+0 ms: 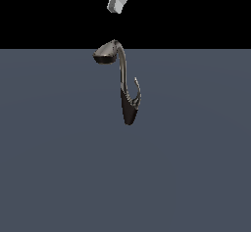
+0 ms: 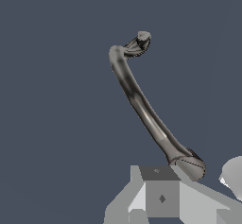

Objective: Turn on the faucet by rotating a designated handle.

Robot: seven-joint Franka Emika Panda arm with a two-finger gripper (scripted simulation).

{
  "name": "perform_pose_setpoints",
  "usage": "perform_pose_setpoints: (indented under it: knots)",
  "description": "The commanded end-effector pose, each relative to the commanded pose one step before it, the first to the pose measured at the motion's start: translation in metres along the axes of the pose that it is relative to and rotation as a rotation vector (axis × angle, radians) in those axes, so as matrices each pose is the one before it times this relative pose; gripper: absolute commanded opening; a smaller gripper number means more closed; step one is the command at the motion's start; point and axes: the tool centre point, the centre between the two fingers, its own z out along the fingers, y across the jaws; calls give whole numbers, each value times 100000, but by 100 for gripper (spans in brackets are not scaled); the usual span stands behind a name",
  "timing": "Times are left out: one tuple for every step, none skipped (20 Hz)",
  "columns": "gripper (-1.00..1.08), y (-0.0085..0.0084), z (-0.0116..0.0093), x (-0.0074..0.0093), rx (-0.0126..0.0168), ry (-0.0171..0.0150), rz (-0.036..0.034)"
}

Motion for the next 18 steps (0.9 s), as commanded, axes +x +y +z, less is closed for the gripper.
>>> perform_pose_setpoints:
  knots:
    - [-100, -630, 1046, 2007, 3174, -2804, 8355]
    - [-100, -265, 417, 805, 1289, -1148, 3336]
    - [-100, -269, 421, 813, 1307, -1161, 3372]
    - [-100, -272, 425, 823, 1325, -1176, 3410]
    - [-100, -275, 429, 833, 1344, -1191, 3450]
    - [-100, -278, 434, 844, 1364, -1207, 3491]
    - [-100, -281, 438, 854, 1384, -1224, 3533]
    - [-100, -285, 443, 865, 1406, -1242, 3576]
    - [-100, -289, 448, 876, 1427, -1260, 3622]
    - [-100, -292, 454, 887, 1450, -1280, 3670]
    - [-100, -296, 459, 899, 1473, -1300, 3718]
    - [-100, -299, 465, 911, 1495, -1320, 3765]
    - [-100, -294, 455, 891, 1468, -1297, 3689]
    - [-100, -282, 437, 856, 1413, -1249, 3543]
    - [-100, -271, 418, 818, 1355, -1198, 3390]
    - [-100, -258, 399, 779, 1294, -1145, 3231]
    - [-100, -245, 378, 738, 1230, -1090, 3065]
    - [-100, -231, 358, 697, 1163, -1032, 2894]
